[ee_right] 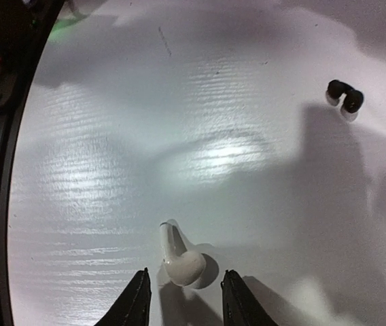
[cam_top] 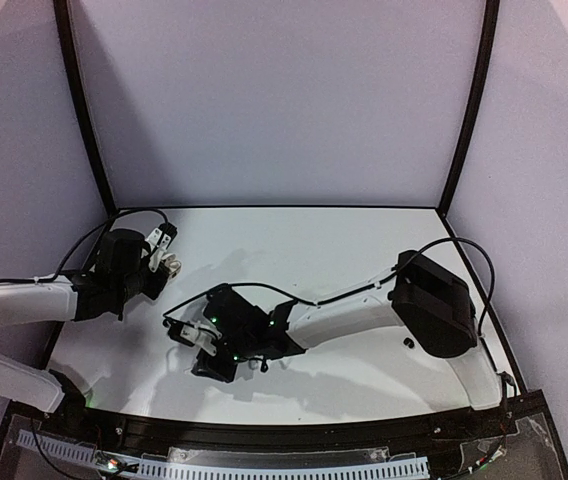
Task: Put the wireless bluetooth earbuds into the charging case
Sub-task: Pick up the left earbud from the center of the board.
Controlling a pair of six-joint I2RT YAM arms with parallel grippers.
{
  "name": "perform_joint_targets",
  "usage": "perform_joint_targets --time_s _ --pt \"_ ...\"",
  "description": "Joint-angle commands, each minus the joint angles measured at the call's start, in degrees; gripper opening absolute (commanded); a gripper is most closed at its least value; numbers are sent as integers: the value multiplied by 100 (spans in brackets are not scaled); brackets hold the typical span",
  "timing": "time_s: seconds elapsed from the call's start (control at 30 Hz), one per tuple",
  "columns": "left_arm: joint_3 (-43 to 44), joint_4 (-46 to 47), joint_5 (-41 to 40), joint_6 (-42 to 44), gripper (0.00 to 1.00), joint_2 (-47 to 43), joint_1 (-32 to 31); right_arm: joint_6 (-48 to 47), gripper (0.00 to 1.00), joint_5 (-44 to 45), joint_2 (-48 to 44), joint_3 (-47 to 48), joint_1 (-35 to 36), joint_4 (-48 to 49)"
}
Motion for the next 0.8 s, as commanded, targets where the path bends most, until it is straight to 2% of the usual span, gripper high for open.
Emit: perform_joint_targets --time_s 0.0,0.2,0.27,0.4,0.53,0.6,0.63,0.77 --pt "88 95 19 27 1 -135 41 -478 35 -113 174 4 35 -48" --pt "104 112 23 20 1 -115 41 -626 32 -180 473 270 78 -98" --pt "105 111 9 43 1 -120 41 -658 22 -175 496 276 98 -127" --pt "105 126 8 42 1 -120 41 -735 14 -142 409 149 118 -185" --pt "114 141 27 36 1 -111 41 -706 13 -102 312 72 121 -295" --pt "114 146 24 36 1 -111 41 -693 10 -82 270 33 122 -317" --pt "125 142 42 45 1 -111 38 -683 4 6 211 31 118 -385" --pt "214 47 185 21 1 -122 41 -803 0 582 -264 -40 122 -584"
